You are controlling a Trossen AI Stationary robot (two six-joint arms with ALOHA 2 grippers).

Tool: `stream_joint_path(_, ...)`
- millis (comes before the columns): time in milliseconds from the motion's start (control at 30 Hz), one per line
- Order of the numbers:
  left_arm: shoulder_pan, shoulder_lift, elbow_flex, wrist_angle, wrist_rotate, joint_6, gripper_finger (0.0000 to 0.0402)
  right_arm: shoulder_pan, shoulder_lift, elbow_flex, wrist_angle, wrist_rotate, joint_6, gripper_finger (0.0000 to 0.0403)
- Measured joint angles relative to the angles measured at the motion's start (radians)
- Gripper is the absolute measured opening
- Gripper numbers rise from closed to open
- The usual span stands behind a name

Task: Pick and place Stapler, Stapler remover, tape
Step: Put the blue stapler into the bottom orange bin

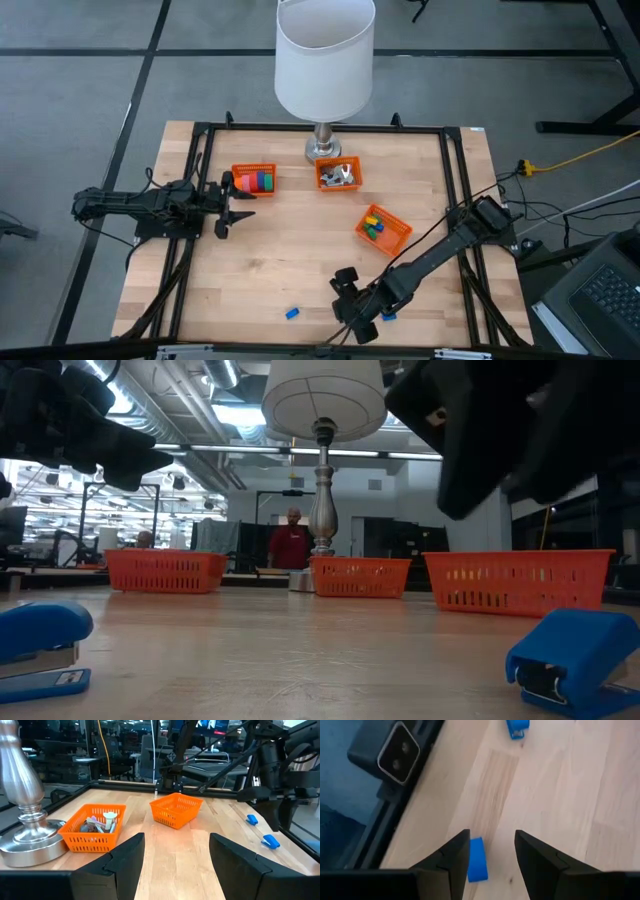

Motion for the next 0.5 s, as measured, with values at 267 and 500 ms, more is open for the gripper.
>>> stream_joint_path(267,0.000,0.000,0.000,-0.001,0.000,0.000,0.0219,0.000,0.010,0.000,-0.019,-0.005,0.049,0.0159)
stream_joint_path(500,0.000,0.000,0.000,0.000,0.000,0.000,0.0219,0.001,0.078,0.000,-0.019,-0.083,0.049,0.0159)
